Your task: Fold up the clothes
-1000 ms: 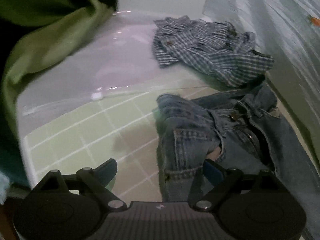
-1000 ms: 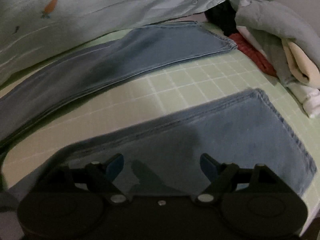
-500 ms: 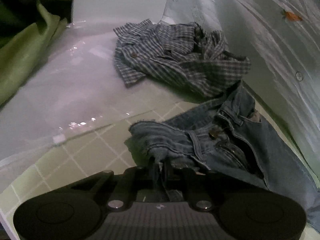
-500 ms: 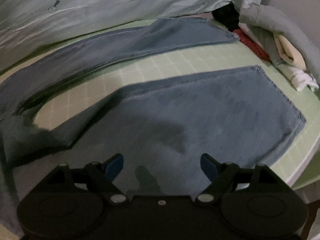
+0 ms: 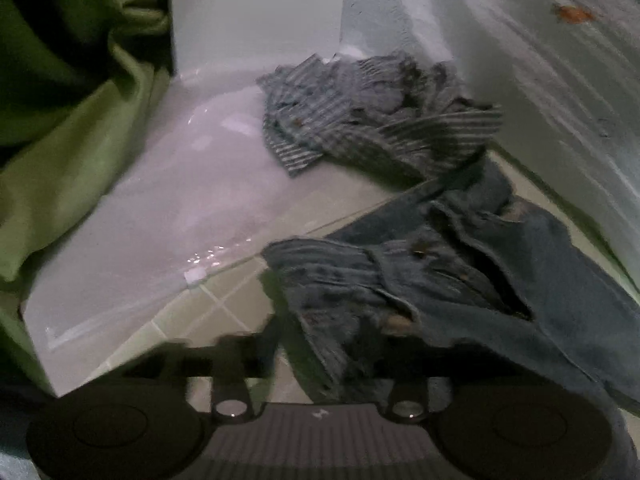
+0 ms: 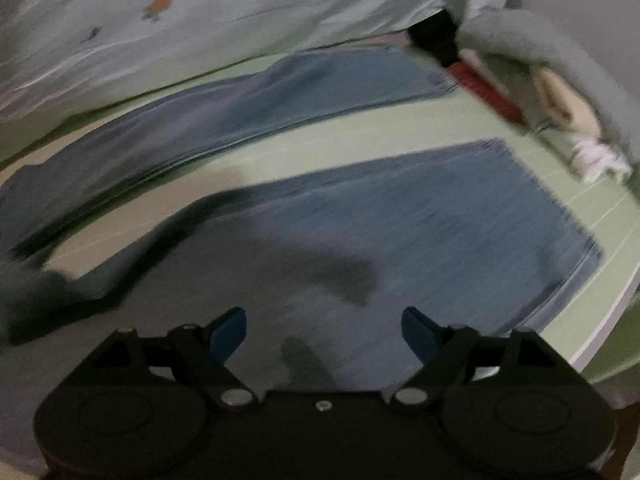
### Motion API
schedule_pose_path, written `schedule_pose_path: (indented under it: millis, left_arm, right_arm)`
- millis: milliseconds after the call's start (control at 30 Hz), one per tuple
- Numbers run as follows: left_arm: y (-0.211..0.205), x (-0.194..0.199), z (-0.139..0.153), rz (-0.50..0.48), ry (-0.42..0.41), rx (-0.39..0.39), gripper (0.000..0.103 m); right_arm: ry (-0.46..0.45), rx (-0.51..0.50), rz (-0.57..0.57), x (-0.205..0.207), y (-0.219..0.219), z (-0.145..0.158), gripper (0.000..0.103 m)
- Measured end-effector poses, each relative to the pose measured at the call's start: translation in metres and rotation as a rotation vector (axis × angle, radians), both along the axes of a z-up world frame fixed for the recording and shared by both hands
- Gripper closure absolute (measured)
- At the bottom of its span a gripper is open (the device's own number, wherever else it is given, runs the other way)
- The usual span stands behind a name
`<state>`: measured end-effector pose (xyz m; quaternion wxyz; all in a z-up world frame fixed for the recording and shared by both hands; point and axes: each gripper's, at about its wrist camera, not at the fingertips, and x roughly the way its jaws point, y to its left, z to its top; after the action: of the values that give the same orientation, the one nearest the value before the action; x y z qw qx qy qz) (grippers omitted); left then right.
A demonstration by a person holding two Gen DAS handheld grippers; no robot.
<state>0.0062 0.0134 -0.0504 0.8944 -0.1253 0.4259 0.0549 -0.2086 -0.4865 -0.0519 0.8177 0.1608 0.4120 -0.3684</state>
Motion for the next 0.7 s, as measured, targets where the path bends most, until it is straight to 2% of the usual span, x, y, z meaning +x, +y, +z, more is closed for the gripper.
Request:
schedule_pose_path:
  millis: [67,200,367,467,567,600,633,667,700]
  left_arm:
    - [-0.014,-0.017,0.011,0.027,-0.026,-0.008,0.033]
    - [-0.056,-0.056,0.03,0.07,-0.071,-0.027,0.024]
    - [-0.124,-0.096,0.039,0.057,-0.087,-0.009,0.022]
    - [-0.164,-0.118,0.04,0.06,-0.072,-0.002,0.019]
    - [-0.2,-0.132,0.041,0.027,-0.055,0.0,0.018]
    - [-0.21,-0.135,0.042,0.007,-0.052,0.002,0.018]
    - [-0.221,-0.137,0.042,-0.012,-0.05,0.004,0.018]
    - [-0.232,-0.14,0.043,-0.032,-0.048,0.006,0.018]
    - [-0.241,-0.141,0.044,-0.046,-0.05,0.01,0.018]
  right_arm:
    - [0.04,-0.049,-0.024,-0.008,-0.031,-0.005,0.017]
    - [0.051,-0.057,-0.069,-0.03,-0.106,-0.013,0.017]
    - [0.054,-0.06,-0.068,-0.05,-0.191,-0.03,0.016]
    - [0.027,-0.04,-0.051,-0.059,-0.221,-0.038,0.016]
    - [0.041,-0.038,0.024,-0.061,-0.234,-0.044,0.018]
    - [0.054,-0.045,0.047,-0.06,-0.235,-0.046,0.02]
    - [0.049,-0.047,0.077,-0.06,-0.236,-0.047,0.028]
    - [0.034,-0.046,0.112,-0.062,-0.235,-0.048,0.042]
    - [0.015,-0.04,0.147,-0.064,-0.235,-0.048,0.05]
